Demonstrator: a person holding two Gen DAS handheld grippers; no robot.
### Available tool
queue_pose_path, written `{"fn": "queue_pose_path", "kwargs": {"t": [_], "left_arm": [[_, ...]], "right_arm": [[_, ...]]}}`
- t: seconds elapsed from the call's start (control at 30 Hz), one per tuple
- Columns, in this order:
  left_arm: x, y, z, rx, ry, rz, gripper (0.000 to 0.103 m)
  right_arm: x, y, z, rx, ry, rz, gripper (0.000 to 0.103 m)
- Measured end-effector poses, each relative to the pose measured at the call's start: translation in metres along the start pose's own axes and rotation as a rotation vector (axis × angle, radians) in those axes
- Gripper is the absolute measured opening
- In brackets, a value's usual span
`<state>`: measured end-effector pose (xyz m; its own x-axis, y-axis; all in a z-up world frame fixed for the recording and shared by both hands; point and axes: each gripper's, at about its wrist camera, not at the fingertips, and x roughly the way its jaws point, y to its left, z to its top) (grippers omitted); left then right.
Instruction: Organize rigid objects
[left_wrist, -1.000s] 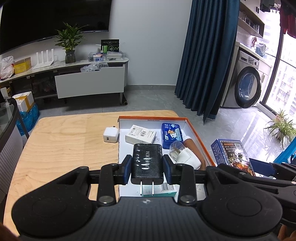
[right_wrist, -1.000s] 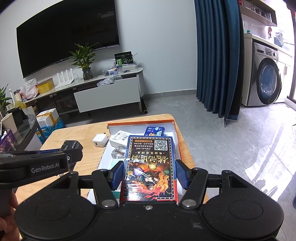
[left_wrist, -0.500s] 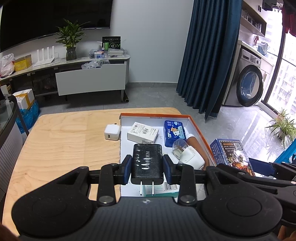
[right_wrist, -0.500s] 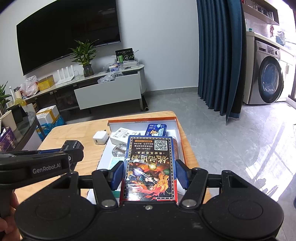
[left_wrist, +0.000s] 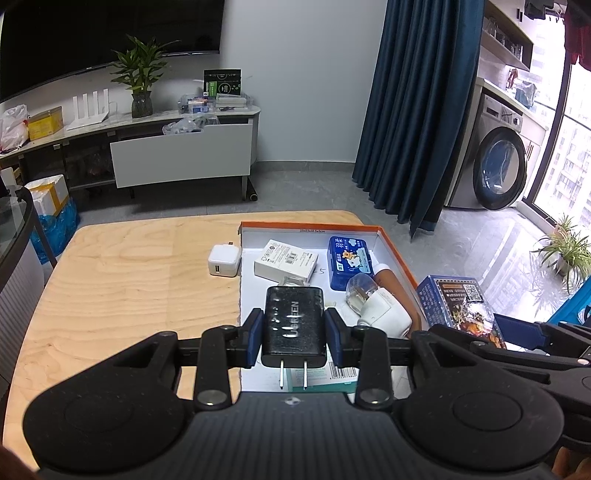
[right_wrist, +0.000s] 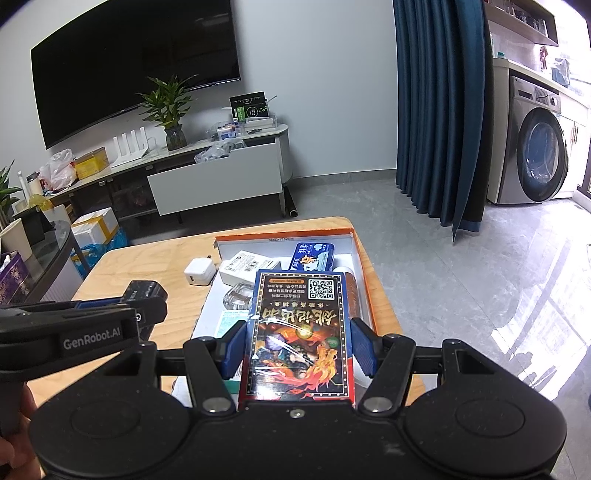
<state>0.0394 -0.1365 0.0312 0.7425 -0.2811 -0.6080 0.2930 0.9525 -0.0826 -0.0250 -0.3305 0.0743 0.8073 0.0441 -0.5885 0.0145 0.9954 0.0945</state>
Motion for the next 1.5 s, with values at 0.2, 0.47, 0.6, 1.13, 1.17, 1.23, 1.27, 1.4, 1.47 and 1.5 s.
{"fn": "queue_pose_path", "kwargs": {"t": [0.2,0.47,0.6,1.13,1.17,1.23,1.27,1.4,1.47,1.5], "left_arm": [[0.002,0.0,-0.001,-0.001,0.002,0.002,0.036],[0.005,-0.002,-0.001,0.004,0.004,0.001,0.036],[0.008,-0.002,0.0,0.006,0.009,0.001,0.036],[0.025,-0.01,0.008,0.023,0.01,-0.018,0.036],[0.026,-0.011,0.009,0.023,0.011,-0.019,0.036],[0.029,-0.011,0.01,0.023,0.013,-0.025,0.036],[0.03,-0.012,0.01,0.024,0.014,-0.026,0.036],[0.036,-0.012,0.013,0.024,0.019,-0.028,0.036],[0.038,-0.012,0.014,0.023,0.021,-0.029,0.036],[0.039,-0.011,0.015,0.023,0.022,-0.029,0.036]], "right_arm": [[0.001,0.001,0.0,0.0,0.0,0.0,0.072],[0.004,0.002,-0.001,0.0,0.002,0.001,0.072],[0.004,0.002,0.0,0.001,0.002,0.0,0.072],[0.025,-0.008,0.004,0.026,0.017,-0.011,0.072],[0.027,-0.009,0.004,0.027,0.018,-0.012,0.072],[0.028,-0.011,0.006,0.027,0.02,-0.011,0.072],[0.03,-0.012,0.008,0.026,0.021,-0.01,0.072],[0.034,-0.014,0.012,0.028,0.024,-0.001,0.072],[0.036,-0.015,0.013,0.025,0.024,-0.001,0.072],[0.036,-0.015,0.014,0.022,0.024,-0.002,0.072]]}}
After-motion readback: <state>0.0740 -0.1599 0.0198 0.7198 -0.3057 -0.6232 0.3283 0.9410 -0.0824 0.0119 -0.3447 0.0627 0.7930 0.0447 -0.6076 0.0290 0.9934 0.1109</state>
